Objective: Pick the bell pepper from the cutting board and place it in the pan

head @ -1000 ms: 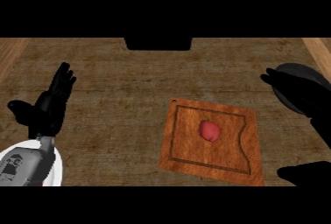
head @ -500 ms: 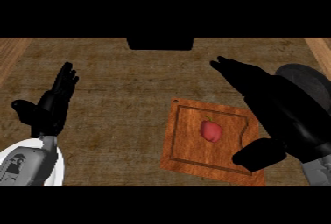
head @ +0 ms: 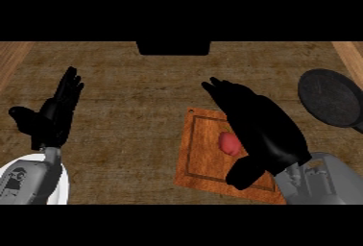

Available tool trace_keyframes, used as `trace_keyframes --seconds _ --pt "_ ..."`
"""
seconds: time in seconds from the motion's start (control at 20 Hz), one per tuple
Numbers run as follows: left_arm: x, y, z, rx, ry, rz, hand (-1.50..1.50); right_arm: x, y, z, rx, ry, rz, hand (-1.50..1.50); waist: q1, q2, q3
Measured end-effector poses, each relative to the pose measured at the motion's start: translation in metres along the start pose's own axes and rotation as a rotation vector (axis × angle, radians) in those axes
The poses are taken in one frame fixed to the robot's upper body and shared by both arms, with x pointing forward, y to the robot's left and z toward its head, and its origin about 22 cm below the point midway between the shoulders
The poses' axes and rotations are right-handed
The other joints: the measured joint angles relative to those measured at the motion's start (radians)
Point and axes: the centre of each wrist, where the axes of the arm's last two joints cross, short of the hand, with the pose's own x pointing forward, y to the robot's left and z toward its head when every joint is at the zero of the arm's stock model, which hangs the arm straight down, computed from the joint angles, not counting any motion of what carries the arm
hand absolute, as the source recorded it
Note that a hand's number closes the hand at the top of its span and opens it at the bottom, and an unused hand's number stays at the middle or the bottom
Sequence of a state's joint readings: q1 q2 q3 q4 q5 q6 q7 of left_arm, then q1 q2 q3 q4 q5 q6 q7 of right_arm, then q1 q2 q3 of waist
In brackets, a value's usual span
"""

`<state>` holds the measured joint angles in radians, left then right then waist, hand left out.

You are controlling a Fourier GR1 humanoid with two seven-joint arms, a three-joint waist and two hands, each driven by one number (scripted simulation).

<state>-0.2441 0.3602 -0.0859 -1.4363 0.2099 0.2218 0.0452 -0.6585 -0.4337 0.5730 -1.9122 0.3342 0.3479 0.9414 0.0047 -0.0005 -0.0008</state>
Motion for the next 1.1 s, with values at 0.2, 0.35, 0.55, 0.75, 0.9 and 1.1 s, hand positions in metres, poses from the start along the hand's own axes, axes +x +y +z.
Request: trace_keyframes --seconds 0.2,0.35,0.55,0.75,0.9,1.1 --pt "-0.005 0.003 0.005 0.005 0.001 -0.005 0.00 -0.005 0.008 -0.006 -0.005 0.047 0.006 -1.50 -0.002 0.000 0.000" --pt "-0.001 -0.001 0.006 0.002 0.003 -0.001 0.00 -0.010 0.017 -0.012 -0.005 0.096 0.026 -1.50 -0.002 0.000 0.001" --pt "-0.001 0.010 0.000 0.000 0.005 0.004 0.00 -0.020 0.021 -0.018 0.018 0.136 0.032 -1.50 -0.003 0.000 0.001" --pt "-0.002 -0.002 0.002 0.003 -0.001 -0.003 0.00 -0.034 0.026 -0.022 0.068 0.153 0.038 -1.50 -0.004 0.000 0.001" --pt "-0.001 0.002 0.003 0.001 0.000 0.000 0.00 -0.039 0.037 -0.025 0.111 0.161 0.045 -1.50 -0.003 0.000 0.001" --pt "-0.002 -0.001 0.004 0.000 -0.006 -0.002 0.00 -0.038 0.045 -0.030 0.151 0.165 0.073 -1.50 -0.003 0.000 0.001"
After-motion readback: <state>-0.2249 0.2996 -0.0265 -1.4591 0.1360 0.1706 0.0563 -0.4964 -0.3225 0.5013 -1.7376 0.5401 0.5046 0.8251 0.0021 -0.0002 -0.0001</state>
